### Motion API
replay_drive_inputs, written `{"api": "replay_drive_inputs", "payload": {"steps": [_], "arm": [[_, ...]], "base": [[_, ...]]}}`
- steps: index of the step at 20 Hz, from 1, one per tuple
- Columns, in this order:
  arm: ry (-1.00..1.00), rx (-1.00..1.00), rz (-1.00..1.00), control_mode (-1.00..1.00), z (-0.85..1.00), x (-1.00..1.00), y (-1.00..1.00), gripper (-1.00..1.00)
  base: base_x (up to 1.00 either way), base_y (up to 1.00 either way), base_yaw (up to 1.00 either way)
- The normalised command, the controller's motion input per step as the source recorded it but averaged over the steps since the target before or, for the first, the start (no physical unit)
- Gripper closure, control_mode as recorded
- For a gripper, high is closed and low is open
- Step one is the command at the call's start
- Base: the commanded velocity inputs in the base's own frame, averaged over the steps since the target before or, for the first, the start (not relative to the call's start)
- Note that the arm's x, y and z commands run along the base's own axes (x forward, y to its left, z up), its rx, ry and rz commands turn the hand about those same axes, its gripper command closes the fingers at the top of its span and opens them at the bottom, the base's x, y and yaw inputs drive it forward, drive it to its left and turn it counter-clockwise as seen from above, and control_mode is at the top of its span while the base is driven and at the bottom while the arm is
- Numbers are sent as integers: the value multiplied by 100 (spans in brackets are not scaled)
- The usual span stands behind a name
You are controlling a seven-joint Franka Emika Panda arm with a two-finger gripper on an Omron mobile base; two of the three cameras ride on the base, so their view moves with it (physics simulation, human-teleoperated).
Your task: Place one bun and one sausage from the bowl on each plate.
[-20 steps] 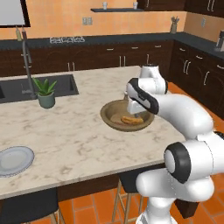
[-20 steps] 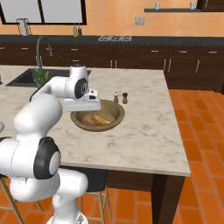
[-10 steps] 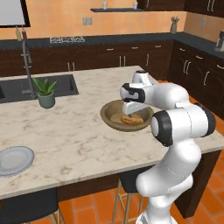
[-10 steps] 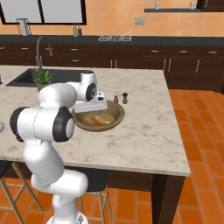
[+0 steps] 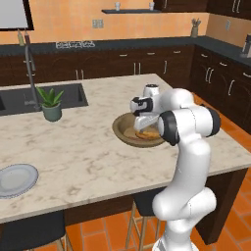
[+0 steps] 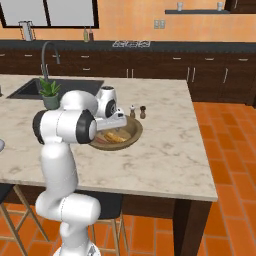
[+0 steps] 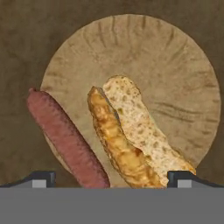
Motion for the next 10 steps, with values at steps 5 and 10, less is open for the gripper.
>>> {"api": "replay_drive_inputs", "payload": {"steps": [5, 10], "arm": [[0, 0, 6, -100, -59, 49, 0, -100], [0, -2, 1, -100, -42, 3, 0, -100]], "base": [[0, 0, 0], [0, 0, 0]]}}
